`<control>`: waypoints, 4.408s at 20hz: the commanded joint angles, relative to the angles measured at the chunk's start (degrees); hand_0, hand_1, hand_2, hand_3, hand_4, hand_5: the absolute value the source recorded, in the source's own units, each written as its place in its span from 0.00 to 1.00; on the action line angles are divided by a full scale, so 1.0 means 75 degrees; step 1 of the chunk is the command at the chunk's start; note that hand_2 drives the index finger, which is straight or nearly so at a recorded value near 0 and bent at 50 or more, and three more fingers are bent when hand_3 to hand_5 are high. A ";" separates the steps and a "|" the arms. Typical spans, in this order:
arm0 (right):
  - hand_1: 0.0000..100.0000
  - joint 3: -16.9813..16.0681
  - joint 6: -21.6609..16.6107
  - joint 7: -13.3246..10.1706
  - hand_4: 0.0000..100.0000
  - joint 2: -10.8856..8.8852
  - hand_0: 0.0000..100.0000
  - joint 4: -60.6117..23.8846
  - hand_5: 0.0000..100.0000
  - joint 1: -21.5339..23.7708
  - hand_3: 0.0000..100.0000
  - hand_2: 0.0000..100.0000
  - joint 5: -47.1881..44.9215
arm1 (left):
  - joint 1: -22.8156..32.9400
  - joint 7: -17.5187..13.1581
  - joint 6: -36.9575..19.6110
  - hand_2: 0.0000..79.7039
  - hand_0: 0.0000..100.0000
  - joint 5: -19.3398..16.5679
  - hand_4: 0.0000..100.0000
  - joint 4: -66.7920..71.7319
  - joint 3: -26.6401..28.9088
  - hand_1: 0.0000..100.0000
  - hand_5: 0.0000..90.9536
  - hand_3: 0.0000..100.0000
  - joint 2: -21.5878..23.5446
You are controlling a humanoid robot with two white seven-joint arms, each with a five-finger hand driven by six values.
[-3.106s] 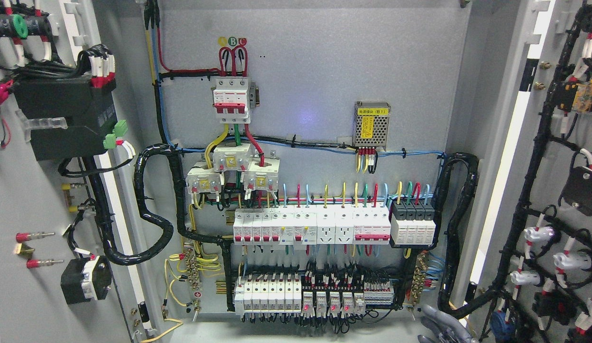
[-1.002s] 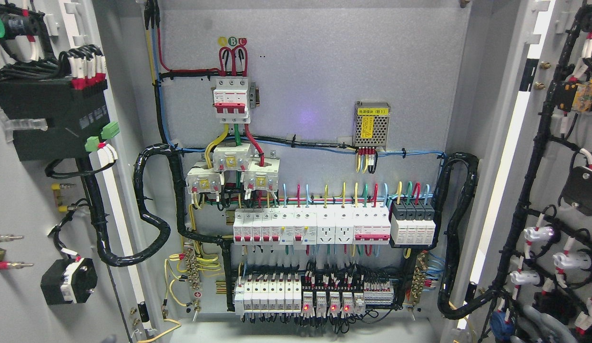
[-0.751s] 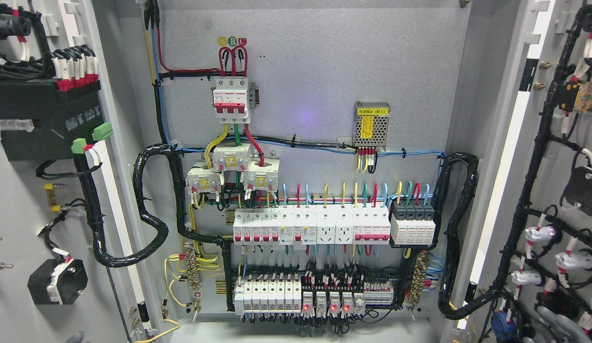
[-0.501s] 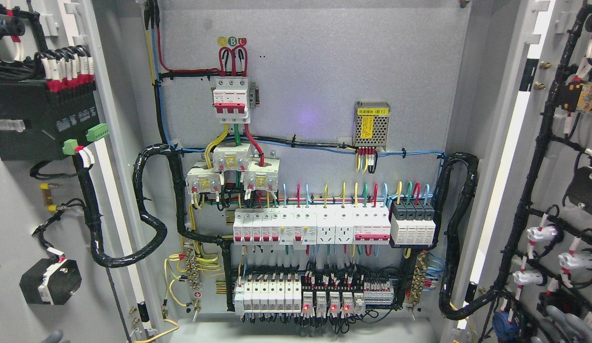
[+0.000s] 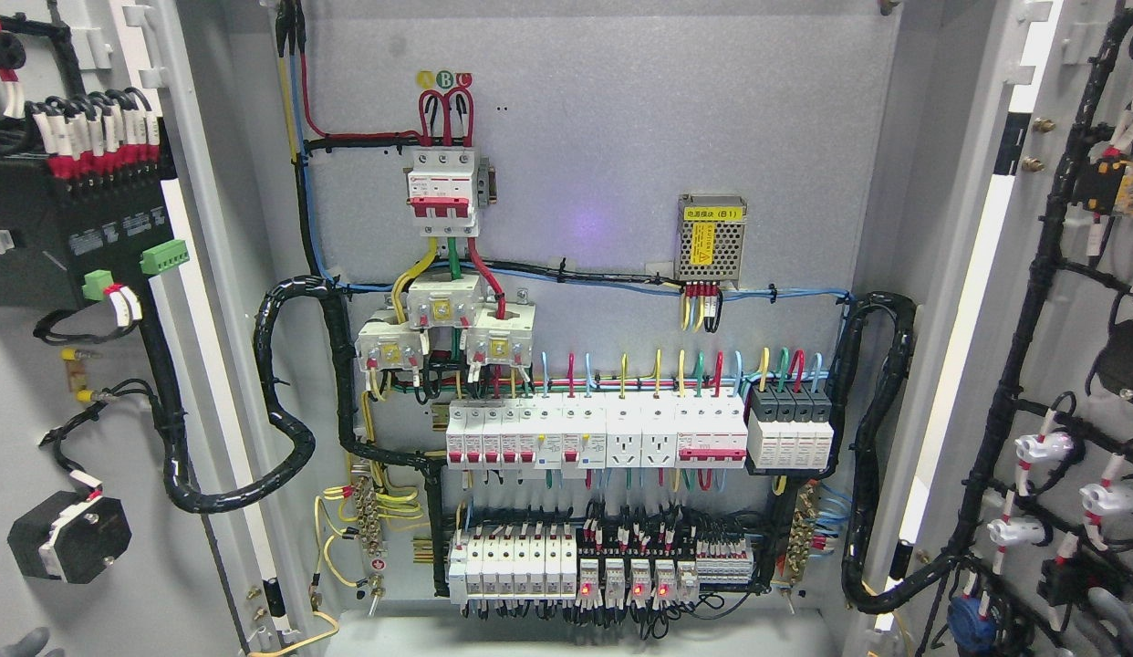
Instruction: Open door with both hands
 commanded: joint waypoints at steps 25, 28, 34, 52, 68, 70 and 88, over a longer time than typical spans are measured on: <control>0.00 -0.0861 -0.0055 0.0063 0.00 -0.0102 0.00 0.0220 0.00 0.0646 0.00 0.00 -0.0282 | 0.0088 0.0040 -0.0015 0.00 0.00 0.1877 0.00 0.1516 0.0651 0.00 0.00 0.00 0.1493; 0.00 -0.0861 -0.0055 0.0063 0.00 -0.0102 0.00 0.0231 0.00 0.0658 0.00 0.00 -0.0305 | 0.0065 0.0040 -0.0004 0.00 0.00 0.1912 0.00 0.1516 0.0651 0.00 0.00 0.00 0.1493; 0.00 -0.1013 -0.0055 0.0052 0.00 -0.0102 0.00 0.0301 0.00 0.0670 0.00 0.00 -0.0470 | 0.0030 0.0040 -0.0004 0.00 0.00 0.2006 0.00 0.1575 0.0651 0.00 0.00 0.00 0.1516; 0.00 -0.0978 -0.0382 0.0063 0.00 -0.0102 0.00 -0.0026 0.00 0.0810 0.00 0.00 -0.0470 | -0.0322 0.0040 0.0043 0.00 0.00 0.1994 0.00 0.1551 0.0452 0.00 0.00 0.00 0.1587; 0.00 -0.0053 -0.0524 0.0063 0.00 -0.0699 0.00 -0.0026 0.00 0.0775 0.00 0.00 -0.0446 | 0.0006 0.0017 -0.0226 0.00 0.00 0.1889 0.00 0.1036 0.0112 0.00 0.00 0.00 0.1751; 0.00 0.0111 -0.0524 0.0063 0.00 -0.0711 0.00 -0.0026 0.00 0.0764 0.00 0.00 -0.0423 | 0.0076 0.0017 -0.0250 0.00 0.00 0.1889 0.00 0.0930 0.0066 0.00 0.00 0.00 0.1739; 0.00 0.2537 -0.0477 -0.0007 0.00 -0.0571 0.00 0.0079 0.00 0.0670 0.00 0.00 0.0983 | 0.1119 -0.0030 -0.0601 0.00 0.00 0.0695 0.00 0.0625 -0.0906 0.00 0.00 0.00 0.1342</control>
